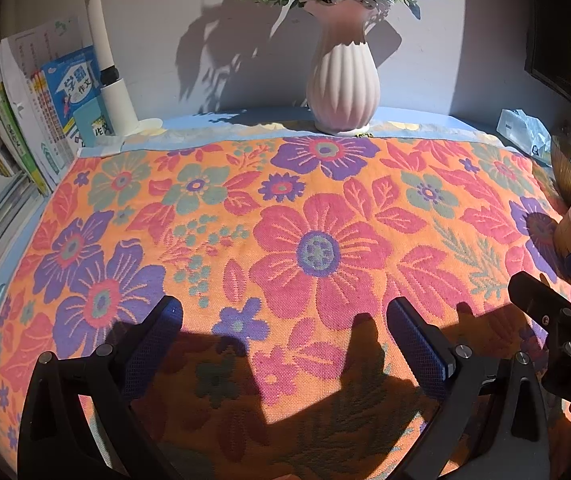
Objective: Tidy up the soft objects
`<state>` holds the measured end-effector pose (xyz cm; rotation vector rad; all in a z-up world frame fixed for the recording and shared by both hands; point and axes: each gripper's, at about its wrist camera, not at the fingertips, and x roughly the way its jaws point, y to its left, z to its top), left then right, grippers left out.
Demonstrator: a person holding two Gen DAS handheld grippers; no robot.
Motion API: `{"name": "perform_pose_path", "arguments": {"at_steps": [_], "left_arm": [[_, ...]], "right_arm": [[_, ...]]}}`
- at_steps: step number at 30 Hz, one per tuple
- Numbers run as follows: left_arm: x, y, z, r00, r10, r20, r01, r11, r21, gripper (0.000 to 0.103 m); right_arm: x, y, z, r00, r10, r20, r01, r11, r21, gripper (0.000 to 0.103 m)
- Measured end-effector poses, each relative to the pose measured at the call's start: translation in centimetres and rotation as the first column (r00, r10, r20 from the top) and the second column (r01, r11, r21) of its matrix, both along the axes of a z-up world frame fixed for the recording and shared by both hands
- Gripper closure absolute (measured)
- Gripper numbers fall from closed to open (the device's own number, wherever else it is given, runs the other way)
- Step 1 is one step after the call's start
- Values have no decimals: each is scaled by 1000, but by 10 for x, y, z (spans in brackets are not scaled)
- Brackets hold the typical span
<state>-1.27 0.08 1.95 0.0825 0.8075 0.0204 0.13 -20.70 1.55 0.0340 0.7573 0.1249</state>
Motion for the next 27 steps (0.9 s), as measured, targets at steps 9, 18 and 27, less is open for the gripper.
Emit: {"name": "perform_pose_path", "arguments": {"at_steps": [9,18,27], "left_arm": [[0,0,0,1000,1,0,-1,1000,0,1],[-1,-1,0,1000,3,0,-3,1000,0,1],[-1,-1,0,1000,1,0,-1,1000,0,1]], "right_arm": [[1,-1,0,1000,-7,-3,7,1000,-2,5],[2,0,-2,1000,-12,-6,12,1000,-6,5],[2,0,-2,1000,-14,-6,14,1000,-9,5]]}}
